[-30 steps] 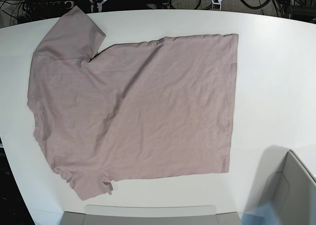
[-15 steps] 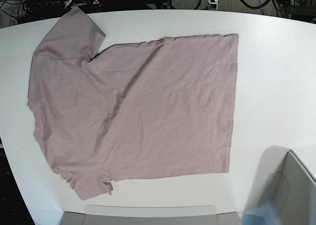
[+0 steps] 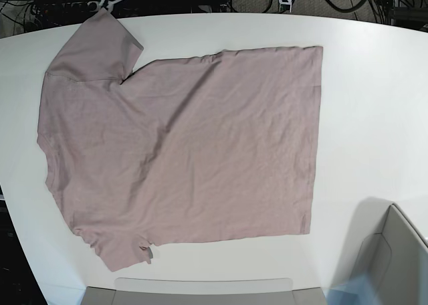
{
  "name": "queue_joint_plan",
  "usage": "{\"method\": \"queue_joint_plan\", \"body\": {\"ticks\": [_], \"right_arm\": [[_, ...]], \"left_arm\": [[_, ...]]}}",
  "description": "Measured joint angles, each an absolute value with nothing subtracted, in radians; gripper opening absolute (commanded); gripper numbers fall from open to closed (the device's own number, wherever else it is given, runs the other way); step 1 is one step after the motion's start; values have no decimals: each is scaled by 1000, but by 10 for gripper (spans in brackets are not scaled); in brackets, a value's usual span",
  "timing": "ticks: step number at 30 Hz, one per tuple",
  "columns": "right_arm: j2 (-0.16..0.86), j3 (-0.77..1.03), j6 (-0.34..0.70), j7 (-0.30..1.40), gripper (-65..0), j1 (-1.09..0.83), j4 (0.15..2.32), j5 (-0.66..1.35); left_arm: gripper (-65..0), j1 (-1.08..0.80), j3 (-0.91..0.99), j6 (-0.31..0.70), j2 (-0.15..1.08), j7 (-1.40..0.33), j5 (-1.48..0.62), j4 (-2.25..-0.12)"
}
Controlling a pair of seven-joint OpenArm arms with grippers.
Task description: Fold the T-shirt properly
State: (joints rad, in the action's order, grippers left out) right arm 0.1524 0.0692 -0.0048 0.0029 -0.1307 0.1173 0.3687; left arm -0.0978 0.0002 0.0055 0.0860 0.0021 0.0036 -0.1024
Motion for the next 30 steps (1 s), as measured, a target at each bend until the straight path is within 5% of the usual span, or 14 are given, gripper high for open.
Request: {"method": "queue_joint_plan", "body": {"ticks": [10, 30], "right_arm": [[84, -157, 0, -30, -650, -109, 125, 173], [110, -174, -2, -23, -650, -220, 249, 160]], "left_arm": [[-648, -96, 0, 5, 86, 2, 4, -103], [-648, -94, 2, 4, 109, 2, 4, -103]]}}
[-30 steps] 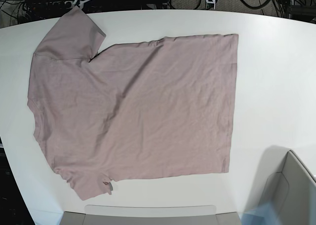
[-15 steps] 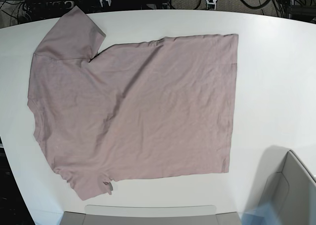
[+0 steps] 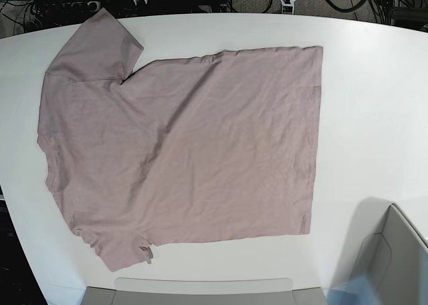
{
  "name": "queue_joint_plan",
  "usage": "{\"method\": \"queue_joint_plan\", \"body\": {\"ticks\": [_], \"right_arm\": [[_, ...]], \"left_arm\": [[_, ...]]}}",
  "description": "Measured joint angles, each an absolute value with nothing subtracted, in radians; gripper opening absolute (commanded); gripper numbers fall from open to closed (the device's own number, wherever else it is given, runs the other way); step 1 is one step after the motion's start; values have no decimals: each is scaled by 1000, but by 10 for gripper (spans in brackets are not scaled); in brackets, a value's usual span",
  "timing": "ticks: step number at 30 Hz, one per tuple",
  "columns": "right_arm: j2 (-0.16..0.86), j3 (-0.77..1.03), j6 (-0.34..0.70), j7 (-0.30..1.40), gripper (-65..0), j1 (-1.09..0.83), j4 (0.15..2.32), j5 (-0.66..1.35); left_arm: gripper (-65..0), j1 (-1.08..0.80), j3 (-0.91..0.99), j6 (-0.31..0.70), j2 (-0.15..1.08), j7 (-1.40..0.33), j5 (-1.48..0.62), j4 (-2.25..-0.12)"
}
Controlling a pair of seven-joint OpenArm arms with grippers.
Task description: Fold the T-shirt properly
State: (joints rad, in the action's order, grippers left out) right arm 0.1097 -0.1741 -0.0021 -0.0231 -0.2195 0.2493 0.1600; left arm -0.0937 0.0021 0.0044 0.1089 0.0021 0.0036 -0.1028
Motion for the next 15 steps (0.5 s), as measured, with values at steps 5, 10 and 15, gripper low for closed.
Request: {"method": "queue_joint_plan", "body": {"ticks": [5, 10, 15], "right_arm": [[99, -175, 0, -33, -650, -234, 320, 160], [117, -178, 3, -20, -650, -287, 333, 160], [197, -235, -8, -27, -650, -414, 525, 161]], "left_arm": [[-649, -95, 3, 1, 122, 70, 0, -101], [-648, -134, 3, 2, 97, 117, 0, -109], [-646, -268, 22, 14, 83, 88, 0, -257]]}}
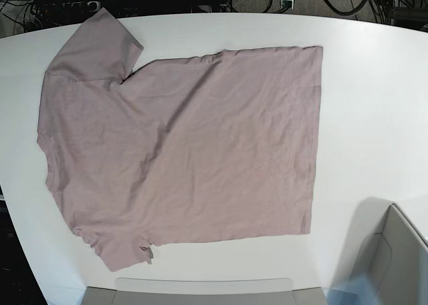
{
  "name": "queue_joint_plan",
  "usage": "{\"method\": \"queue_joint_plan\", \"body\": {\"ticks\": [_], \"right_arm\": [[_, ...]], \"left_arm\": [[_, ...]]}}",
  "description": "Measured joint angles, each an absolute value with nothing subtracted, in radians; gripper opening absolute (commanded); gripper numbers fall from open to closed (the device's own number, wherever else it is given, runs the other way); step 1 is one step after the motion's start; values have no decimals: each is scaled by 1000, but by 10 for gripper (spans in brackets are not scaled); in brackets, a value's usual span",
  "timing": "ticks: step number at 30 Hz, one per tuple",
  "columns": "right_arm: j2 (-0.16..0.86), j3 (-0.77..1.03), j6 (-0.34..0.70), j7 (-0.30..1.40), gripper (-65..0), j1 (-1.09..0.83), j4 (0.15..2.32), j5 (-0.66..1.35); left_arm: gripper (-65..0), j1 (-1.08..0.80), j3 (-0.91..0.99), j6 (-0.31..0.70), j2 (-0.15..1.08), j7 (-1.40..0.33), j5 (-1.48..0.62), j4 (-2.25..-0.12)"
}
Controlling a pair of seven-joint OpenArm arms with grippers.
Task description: Fold the T-shirt properly
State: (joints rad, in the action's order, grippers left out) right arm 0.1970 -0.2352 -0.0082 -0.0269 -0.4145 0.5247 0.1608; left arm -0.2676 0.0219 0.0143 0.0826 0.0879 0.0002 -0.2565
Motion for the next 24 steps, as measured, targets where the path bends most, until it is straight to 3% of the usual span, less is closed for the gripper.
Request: {"method": "queue_joint_plan", "body": {"ticks": [9, 14, 24], "right_arm": [[305, -340, -10, -9, -650, -672, 854, 163], [383, -330, -14, -23, -650, -790, 1051, 164], [414, -12, -10, -2, -650, -1049, 1420, 159]], "left_arm": [[-650, -578, 154, 10, 84, -184, -5, -817], [-650, -715, 154, 13, 88, -187, 0, -1077], [-648, -949, 158, 12, 89, -221, -4, -1430]]}}
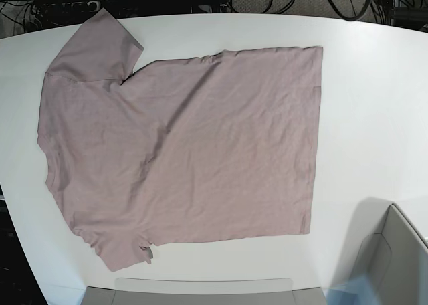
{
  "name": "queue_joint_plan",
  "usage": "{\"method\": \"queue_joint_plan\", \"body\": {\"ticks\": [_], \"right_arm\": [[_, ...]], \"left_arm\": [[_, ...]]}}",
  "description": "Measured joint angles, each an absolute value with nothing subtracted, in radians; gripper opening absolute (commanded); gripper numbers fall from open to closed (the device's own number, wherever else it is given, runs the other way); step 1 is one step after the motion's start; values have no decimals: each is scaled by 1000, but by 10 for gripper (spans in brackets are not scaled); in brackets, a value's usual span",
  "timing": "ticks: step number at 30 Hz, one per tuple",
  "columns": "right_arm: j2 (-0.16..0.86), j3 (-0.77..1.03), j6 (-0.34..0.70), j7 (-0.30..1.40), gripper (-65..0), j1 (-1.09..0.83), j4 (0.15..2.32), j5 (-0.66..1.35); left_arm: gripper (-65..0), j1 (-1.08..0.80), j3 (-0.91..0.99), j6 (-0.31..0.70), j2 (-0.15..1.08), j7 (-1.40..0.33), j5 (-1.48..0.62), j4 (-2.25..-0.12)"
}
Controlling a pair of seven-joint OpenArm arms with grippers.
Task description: Fold the T-shirt properly
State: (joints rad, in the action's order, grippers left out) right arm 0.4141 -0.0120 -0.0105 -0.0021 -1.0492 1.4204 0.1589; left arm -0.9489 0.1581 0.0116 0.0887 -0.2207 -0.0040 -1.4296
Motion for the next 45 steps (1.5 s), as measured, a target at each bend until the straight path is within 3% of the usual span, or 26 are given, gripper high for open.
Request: {"method": "queue_joint_plan", "body": {"ticks": [6, 9, 14, 20, 27, 31, 35, 39, 42, 45], "right_arm": [[434, 145, -15, 4, -650, -1148, 1696, 161], [408, 191, -6, -1, -650, -1154, 1853, 164], [379, 237, -10, -1, -650, -1169, 2016, 160], [373, 241, -3, 12, -650, -1090, 2052, 160], [215, 238, 3, 105, -650, -839, 2053, 165], [199, 242, -4, 185, -649, -748, 2053, 165], [199, 245, -1, 288, -565, -721, 2053, 173], [206, 346, -4, 292, -464, -745, 2053, 423], [316, 417, 5, 356, -454, -822, 2051, 704], [331, 550, -6, 395, -454, -842, 2032, 866]], "left_arm": [[-649, -1009, 183, 22, 91, -220, -1, -1661], [-649, -1013, 249, 16, 92, -346, 0, -1770], [-649, -1008, 358, 12, 98, -410, 0, -1900], [-649, -1010, 402, 14, 123, -496, 0, -2034], [-648, -779, 374, 12, 136, -618, -1, -2028], [-647, -715, 295, 20, 136, -629, -4, -2028], [-647, -712, 226, 17, 136, -652, -7, -2028], [-636, -713, 194, 5, 139, -651, 0, -2028], [-600, -712, 140, 15, 173, -653, -7, -2027], [-573, -711, 93, 16, 206, -651, -2, -2027]]}}
